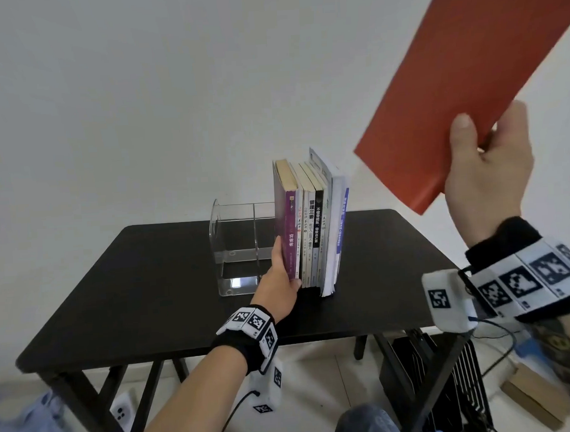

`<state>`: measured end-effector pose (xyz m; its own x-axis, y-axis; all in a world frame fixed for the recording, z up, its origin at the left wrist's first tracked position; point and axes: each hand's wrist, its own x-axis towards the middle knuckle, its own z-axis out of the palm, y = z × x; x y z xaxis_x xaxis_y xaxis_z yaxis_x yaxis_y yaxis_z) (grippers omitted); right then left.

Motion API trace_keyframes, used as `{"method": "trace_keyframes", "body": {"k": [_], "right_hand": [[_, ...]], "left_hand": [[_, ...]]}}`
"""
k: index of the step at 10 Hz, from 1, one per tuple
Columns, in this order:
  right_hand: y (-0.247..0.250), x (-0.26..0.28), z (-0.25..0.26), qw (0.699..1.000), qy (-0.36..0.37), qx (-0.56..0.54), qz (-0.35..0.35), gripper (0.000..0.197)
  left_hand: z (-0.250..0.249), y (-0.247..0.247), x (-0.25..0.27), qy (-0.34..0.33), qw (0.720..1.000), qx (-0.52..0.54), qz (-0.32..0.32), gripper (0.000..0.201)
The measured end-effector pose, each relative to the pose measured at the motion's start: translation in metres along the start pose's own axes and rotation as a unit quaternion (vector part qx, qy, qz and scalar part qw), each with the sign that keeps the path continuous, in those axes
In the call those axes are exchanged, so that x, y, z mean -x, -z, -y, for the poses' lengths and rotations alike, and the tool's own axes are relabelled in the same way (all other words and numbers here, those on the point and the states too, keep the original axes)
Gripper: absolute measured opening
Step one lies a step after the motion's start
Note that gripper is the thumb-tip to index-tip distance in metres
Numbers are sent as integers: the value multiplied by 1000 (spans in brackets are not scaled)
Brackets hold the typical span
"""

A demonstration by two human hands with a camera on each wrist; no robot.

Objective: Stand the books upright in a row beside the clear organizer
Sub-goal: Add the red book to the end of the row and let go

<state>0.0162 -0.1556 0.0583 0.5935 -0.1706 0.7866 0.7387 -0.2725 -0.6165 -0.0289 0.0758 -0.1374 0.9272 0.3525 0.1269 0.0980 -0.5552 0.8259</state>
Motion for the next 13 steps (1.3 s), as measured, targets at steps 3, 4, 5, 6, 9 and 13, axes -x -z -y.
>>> {"method": "trace_keyframes", "body": {"k": [3,4,5,6,9,13], "right_hand": [[-61,30,47,959,-112,-105,238,18],[-84,54,46,961,-48,0,272,31],[-100,73,42,954,-20,34,298,33],[-110,85,36,941,-7,93,325,24],[-121,111,16,938,-56,68,335,16],[-123,136,2,920,-76,98,373,13]], "left_hand": [[4,0,-1,9,1000,-15,-5,88],[4,1,1,10,1000,-24,-9,71],[5,1,7,-12,998,-62,-20,61],[6,0,10,-2,998,-62,-15,49],[-4,-5,25,75,987,91,-106,59],[-19,1,38,-32,995,9,-99,57]]}}
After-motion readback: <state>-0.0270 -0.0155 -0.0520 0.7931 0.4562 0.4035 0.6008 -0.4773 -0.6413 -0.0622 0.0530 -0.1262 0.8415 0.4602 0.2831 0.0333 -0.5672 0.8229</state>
